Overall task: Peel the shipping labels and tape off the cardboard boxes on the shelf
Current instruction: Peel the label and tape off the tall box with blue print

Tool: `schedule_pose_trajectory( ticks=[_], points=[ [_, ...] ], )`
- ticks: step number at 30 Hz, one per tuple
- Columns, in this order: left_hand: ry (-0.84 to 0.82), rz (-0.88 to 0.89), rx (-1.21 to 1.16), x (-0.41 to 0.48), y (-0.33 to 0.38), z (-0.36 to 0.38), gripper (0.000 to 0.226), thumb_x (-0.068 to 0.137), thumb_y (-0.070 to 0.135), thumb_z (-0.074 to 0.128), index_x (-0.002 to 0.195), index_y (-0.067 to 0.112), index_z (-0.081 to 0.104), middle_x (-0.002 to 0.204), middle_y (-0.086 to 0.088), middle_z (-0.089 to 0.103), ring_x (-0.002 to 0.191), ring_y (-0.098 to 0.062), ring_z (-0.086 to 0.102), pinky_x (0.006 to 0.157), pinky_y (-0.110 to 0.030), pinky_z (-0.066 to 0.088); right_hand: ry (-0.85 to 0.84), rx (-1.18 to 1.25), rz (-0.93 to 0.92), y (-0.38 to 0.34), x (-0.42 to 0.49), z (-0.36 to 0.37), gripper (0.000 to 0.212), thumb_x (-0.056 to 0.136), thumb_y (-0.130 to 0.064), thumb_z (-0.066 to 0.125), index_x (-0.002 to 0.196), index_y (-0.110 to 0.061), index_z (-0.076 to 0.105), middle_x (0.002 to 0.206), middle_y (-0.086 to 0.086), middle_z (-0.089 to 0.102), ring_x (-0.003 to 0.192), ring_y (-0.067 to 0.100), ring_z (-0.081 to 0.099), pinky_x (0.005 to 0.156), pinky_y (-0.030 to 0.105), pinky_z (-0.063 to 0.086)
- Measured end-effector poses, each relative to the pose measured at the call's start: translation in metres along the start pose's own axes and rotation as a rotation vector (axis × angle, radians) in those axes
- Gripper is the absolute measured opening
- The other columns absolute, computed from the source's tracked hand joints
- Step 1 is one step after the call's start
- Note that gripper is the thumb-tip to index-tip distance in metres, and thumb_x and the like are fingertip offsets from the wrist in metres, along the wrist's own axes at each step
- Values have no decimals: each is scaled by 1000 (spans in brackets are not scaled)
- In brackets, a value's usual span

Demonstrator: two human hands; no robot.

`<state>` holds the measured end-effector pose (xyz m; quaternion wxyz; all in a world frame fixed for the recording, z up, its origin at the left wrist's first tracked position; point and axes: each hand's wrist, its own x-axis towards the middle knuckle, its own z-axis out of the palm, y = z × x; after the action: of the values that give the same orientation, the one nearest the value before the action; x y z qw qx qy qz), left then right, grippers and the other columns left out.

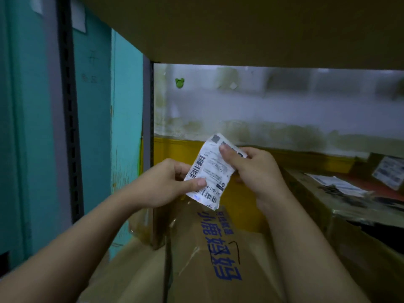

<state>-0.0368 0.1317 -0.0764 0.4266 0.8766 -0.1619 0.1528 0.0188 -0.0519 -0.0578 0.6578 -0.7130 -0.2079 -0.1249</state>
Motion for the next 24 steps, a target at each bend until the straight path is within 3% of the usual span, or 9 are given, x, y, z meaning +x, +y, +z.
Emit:
schedule_pose_trajectory(
  ticks=[2, 5, 8, 10, 13, 20, 22, 24],
  points=[
    [99, 2, 6, -4, 6, -4, 27, 78, 47, 72, 86, 21, 77, 86, 0, 77, 76, -15, 69, 74, -36, 50, 32, 180, -8, -5, 3, 4, 9, 86, -18, 73, 84, -11, 67, 74, 1, 72, 66, 13, 67, 56, 24, 50],
    [172, -61, -293, -11, 10, 3, 37, 71, 39, 84, 95, 13, 74, 92, -8, 77, 83, -25, 72, 79, -38, 56, 168, 353, -61, -7, 1, 14, 11, 87, -5, 70, 79, -10, 62, 65, -1, 68, 55, 8, 62, 47, 21, 48],
    [203, -142, -492, -15, 12, 15, 38, 69, 26, 77, 99, 4, 71, 90, -13, 76, 76, -22, 72, 77, -39, 60, 227, 415, -85, -6, -2, 20, 11, 88, -5, 68, 81, -9, 61, 70, 1, 69, 61, 8, 64, 52, 23, 52],
    [293, -160, -579, -13, 11, 17, 27, 78, 20, 73, 92, -1, 65, 88, -15, 74, 72, -20, 71, 72, -38, 61, 210, 386, -68, -2, -5, 17, 7, 90, -9, 67, 86, -8, 61, 77, 4, 71, 67, 12, 67, 51, 24, 54],
    [432, -171, -707, -6, 8, 14, 19, 92, 16, 65, 77, 7, 56, 76, -11, 68, 66, -16, 68, 61, -32, 61, 126, 278, -22, 6, -11, 7, 8, 90, -10, 66, 92, -4, 62, 84, 8, 72, 69, 12, 69, 49, 22, 54],
    [502, -241, -597, 11, -8, 15, 23, 93, 11, 64, 72, 4, 60, 59, -5, 61, 45, -7, 52, 51, -25, 55, 100, 51, 50, 30, -34, 1, 10, 89, -11, 69, 89, -3, 63, 72, 3, 72, 45, 9, 58, 59, 37, 58],
    [485, -270, -560, 12, -10, 18, 20, 93, 11, 65, 75, 3, 61, 62, -6, 64, 45, -7, 54, 51, -25, 56, 105, 65, 78, 39, -38, 2, 8, 90, -11, 67, 90, -5, 63, 71, 1, 71, 44, 7, 57, 53, 30, 55],
    [459, -295, -476, 11, -8, 21, 13, 94, 16, 66, 92, 3, 64, 72, -10, 68, 54, -13, 62, 60, -32, 60, 145, 132, 118, 45, -39, 2, 6, 92, -9, 64, 94, -4, 62, 73, 2, 69, 43, 5, 57, 44, 22, 49]
  ],
)
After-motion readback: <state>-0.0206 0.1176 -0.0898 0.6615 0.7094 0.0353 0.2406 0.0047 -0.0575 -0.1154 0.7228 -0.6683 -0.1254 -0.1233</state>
